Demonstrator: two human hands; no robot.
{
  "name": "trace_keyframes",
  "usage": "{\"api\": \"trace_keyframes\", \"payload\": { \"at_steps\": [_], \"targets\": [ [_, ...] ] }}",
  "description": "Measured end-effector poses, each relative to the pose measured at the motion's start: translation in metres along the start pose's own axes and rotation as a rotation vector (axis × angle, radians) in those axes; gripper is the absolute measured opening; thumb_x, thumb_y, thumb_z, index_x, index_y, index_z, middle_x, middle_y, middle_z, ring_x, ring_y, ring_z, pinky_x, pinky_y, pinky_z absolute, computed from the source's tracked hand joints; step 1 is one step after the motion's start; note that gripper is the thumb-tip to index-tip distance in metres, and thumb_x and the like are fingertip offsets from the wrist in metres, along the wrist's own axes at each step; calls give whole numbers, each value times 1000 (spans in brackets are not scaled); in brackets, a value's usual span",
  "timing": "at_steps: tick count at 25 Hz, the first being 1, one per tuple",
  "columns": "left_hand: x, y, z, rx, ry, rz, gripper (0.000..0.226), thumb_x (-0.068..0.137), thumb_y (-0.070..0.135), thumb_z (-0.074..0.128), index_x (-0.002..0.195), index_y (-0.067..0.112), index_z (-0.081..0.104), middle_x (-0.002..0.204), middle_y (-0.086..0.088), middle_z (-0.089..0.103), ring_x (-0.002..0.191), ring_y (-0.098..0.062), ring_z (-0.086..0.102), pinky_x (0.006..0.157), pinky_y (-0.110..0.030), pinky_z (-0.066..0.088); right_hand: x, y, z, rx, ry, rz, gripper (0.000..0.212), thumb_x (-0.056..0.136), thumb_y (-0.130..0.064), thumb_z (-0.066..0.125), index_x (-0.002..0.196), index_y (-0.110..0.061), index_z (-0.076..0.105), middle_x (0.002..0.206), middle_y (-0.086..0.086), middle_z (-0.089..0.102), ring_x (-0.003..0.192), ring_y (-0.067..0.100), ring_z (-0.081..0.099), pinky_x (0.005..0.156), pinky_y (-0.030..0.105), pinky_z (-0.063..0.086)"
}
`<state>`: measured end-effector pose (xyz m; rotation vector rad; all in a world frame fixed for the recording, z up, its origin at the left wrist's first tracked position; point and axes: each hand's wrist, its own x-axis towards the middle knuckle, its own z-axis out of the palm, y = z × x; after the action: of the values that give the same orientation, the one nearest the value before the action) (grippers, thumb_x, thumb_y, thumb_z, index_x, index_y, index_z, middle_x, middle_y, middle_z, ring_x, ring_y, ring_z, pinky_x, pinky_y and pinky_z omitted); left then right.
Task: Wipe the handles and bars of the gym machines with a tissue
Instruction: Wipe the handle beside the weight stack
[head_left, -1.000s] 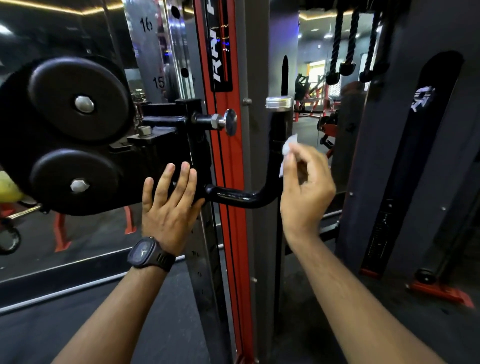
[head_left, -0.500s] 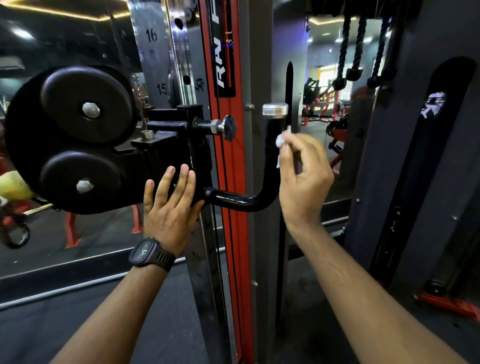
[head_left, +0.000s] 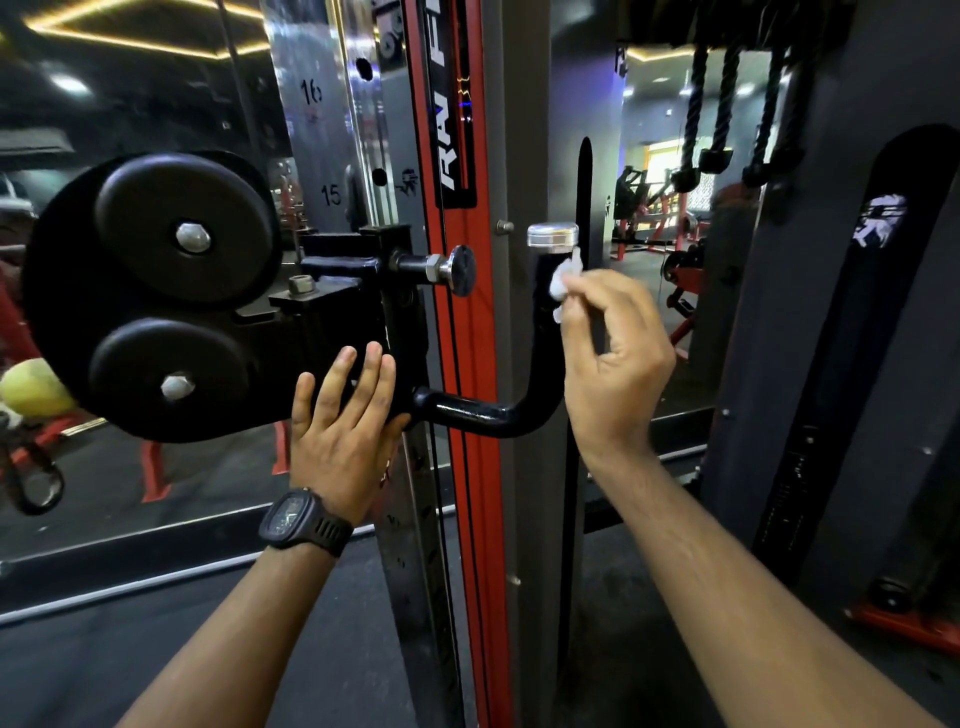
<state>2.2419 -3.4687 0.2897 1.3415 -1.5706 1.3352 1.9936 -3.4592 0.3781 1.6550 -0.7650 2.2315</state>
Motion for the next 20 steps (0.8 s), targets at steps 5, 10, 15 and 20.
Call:
{"api": "trace_keyframes", "payload": {
  "at_steps": [5, 10, 15, 20],
  "targets": [
    [-1, 1, -1, -12, -21, -29, 57, 101, 41, 46, 150, 14, 38, 154, -2, 39, 151, -18, 11, 122, -41, -2, -9, -1, -6, -11, -24, 62, 15, 93, 2, 63, 106, 4, 71, 103, 13, 69, 98, 13, 65, 87, 23, 55],
    [-1, -1, 1, 11, -37, -22, 57, 103, 43, 44, 151, 14, 36, 156, 0, 37, 151, -16, 8, 122, -41, -2, -27, 0, -16, -30, -58, 119, 17, 91, 4, 65, 106, 1, 71, 105, 7, 66, 98, 0, 59, 88, 11, 48],
    [0, 0, 0, -12, -31, -22, 57, 102, 41, 45, 150, 13, 36, 155, -1, 38, 151, -15, 4, 122, -41, -2, -71, -5, -21, 46, -14, 337, 15, 91, 3, 64, 103, -3, 71, 105, 7, 67, 99, 9, 65, 85, 23, 56],
    [-1, 1, 0, -2, -20, -16, 56, 103, 41, 44, 151, 14, 36, 154, -1, 39, 151, -16, 6, 122, -41, -3, -116, -32, -7, 251, 124, 780, 18, 93, -3, 63, 100, -18, 69, 99, 3, 72, 96, 15, 70, 80, 24, 57]
  ]
}}
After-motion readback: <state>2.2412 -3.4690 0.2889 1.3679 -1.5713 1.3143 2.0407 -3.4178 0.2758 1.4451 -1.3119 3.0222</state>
